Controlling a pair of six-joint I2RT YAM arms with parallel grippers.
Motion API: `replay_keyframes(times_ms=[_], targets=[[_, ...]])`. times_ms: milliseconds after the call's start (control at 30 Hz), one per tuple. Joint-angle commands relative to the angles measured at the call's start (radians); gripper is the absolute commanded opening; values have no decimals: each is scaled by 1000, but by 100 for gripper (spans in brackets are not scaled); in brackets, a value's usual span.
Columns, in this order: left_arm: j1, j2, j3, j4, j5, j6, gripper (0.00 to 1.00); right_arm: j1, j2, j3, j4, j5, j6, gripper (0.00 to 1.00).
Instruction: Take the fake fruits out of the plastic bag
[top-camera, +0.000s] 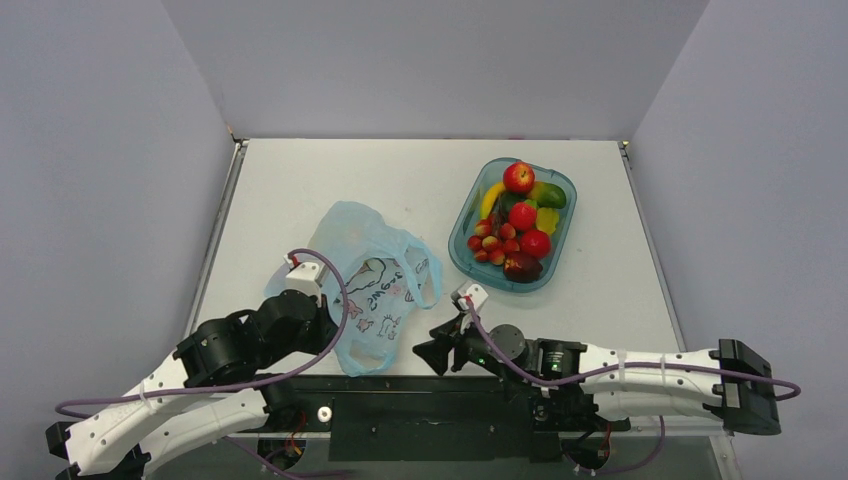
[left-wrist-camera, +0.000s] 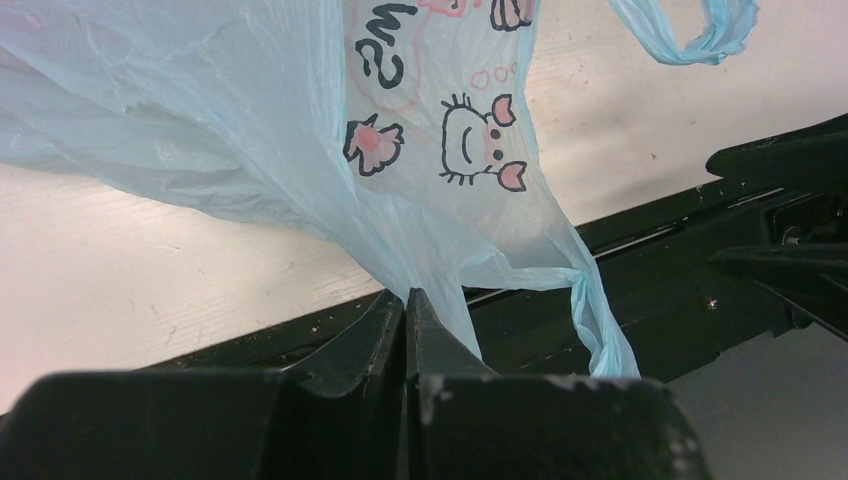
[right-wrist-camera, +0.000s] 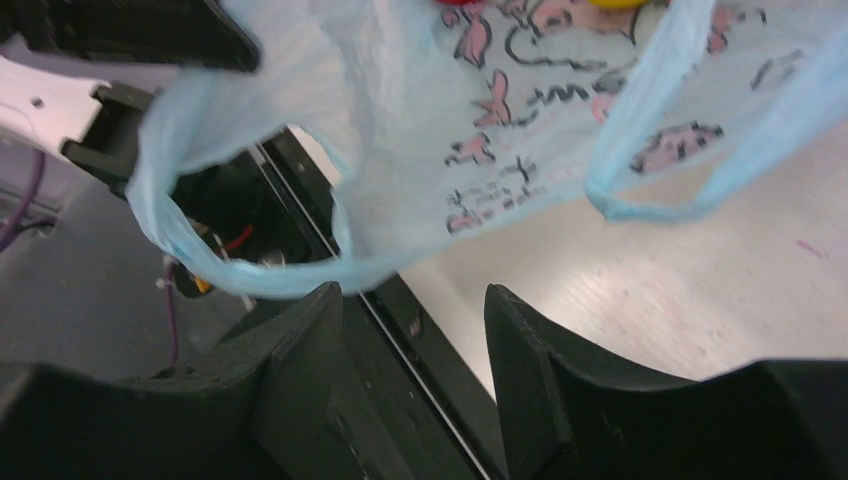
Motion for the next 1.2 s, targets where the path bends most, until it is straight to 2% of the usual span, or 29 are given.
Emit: replay_keyframes(times_ms=[0, 133, 333, 467, 567, 733, 967, 1033, 1100, 1167], targets=[[-7, 19, 3, 42, 7, 17, 0, 8, 113, 144, 150, 37, -95, 50], [-7, 18, 4, 43, 8, 17, 0, -13, 280, 243, 174, 68, -207, 49], [-7, -2, 0, 46, 13, 17, 0, -107, 558, 391, 237, 89, -212, 45], [-7, 4, 3, 49, 29, 13, 0, -153, 738, 473, 318, 88, -229, 46], [-6, -1, 3, 78, 95, -24, 0, -162, 835, 530, 339, 110, -236, 49], [-6, -44, -8, 82, 148, -109, 0, -183, 971, 619, 388, 157, -205, 57], [-6, -54, -64, 95, 194, -133, 0, -186, 1111, 721, 475, 300, -159, 74], [-5, -48, -68, 99, 205, -132, 0, -187, 1145, 751, 487, 359, -149, 85], [-6, -45, -71, 103, 218, -131, 0, -191, 1181, 798, 470, 409, -132, 92], [-7, -45, -70, 101, 228, -128, 0, -200, 1226, 863, 423, 418, -120, 94]])
